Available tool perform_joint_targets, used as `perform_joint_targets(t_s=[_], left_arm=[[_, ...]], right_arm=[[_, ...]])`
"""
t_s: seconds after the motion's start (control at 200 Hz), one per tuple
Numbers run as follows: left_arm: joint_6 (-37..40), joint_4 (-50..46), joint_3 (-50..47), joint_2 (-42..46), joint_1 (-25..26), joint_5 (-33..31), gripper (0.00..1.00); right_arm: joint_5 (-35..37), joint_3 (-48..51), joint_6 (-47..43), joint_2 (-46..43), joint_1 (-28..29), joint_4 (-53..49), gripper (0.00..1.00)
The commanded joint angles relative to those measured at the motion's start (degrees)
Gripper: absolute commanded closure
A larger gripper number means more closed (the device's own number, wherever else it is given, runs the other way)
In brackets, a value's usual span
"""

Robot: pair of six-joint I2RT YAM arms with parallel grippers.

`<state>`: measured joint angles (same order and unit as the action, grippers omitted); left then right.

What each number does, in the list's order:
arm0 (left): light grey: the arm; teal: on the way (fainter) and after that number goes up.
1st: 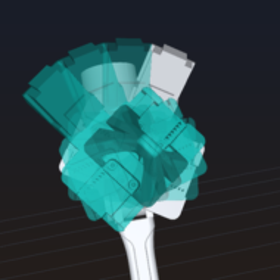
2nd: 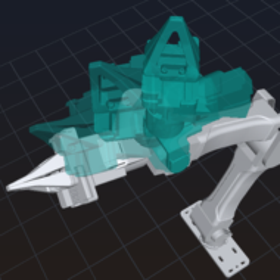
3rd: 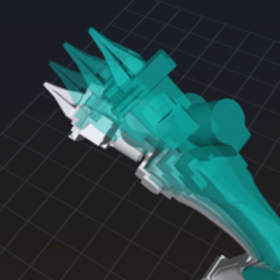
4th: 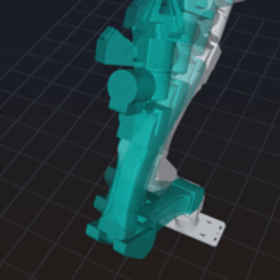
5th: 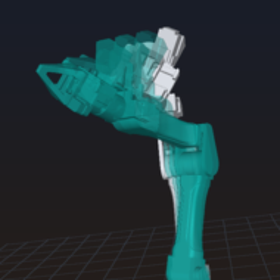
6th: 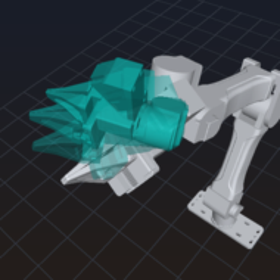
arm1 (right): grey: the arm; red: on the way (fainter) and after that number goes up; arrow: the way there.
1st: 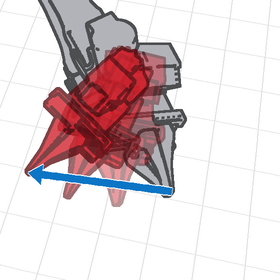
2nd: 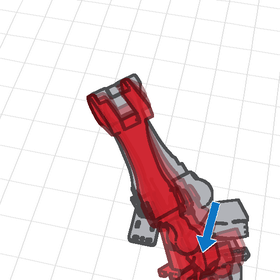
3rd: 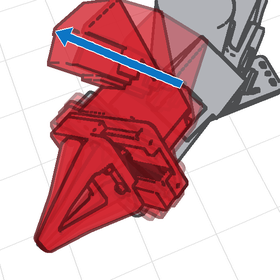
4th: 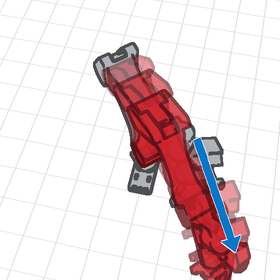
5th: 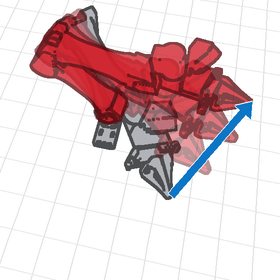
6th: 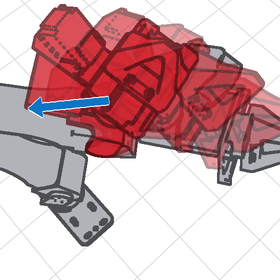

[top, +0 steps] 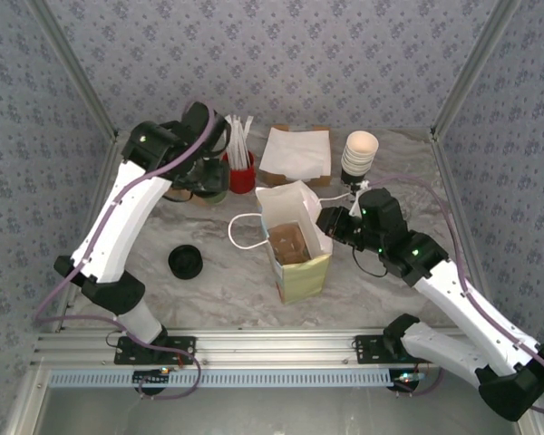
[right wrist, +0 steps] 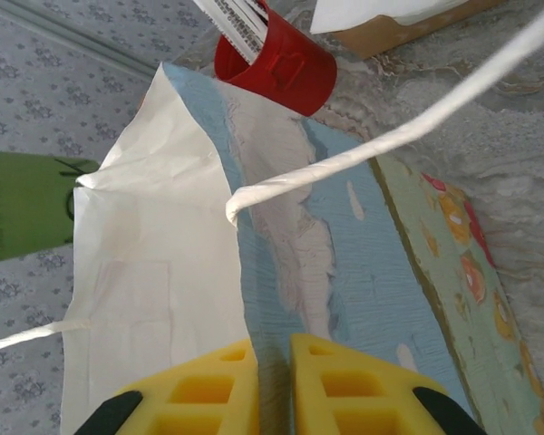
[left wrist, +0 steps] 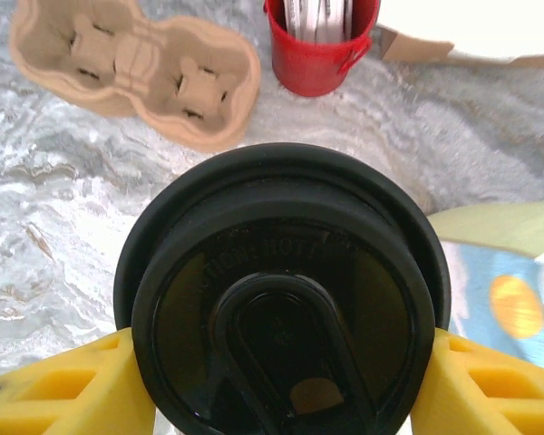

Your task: Pack the takeout coffee

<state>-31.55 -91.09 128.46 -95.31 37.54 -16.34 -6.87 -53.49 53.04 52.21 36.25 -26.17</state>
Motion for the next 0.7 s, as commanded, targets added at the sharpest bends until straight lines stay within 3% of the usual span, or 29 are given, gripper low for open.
perform_joint_targets(t_s=[0.0, 0.225, 0.695], left_arm=[[1.8, -10.7, 8.5, -1.6, 0.2, -1.8, 0.37], [2.6, -11.2, 17.0, -1.9, 2.1, 0.1, 0.39], [4.8, -11.2, 21.0, -3.6, 8.5, 5.0, 0.39]], right_arm=[[4.6, -0.6, 2.1, 1.1, 2.6, 3.5, 0.85], [6.9, -1.6, 2.5, 5.0, 5.5, 7.1, 0.86], [11.6, -4.8, 1.9, 10.8, 7.9, 12.3, 0.88]])
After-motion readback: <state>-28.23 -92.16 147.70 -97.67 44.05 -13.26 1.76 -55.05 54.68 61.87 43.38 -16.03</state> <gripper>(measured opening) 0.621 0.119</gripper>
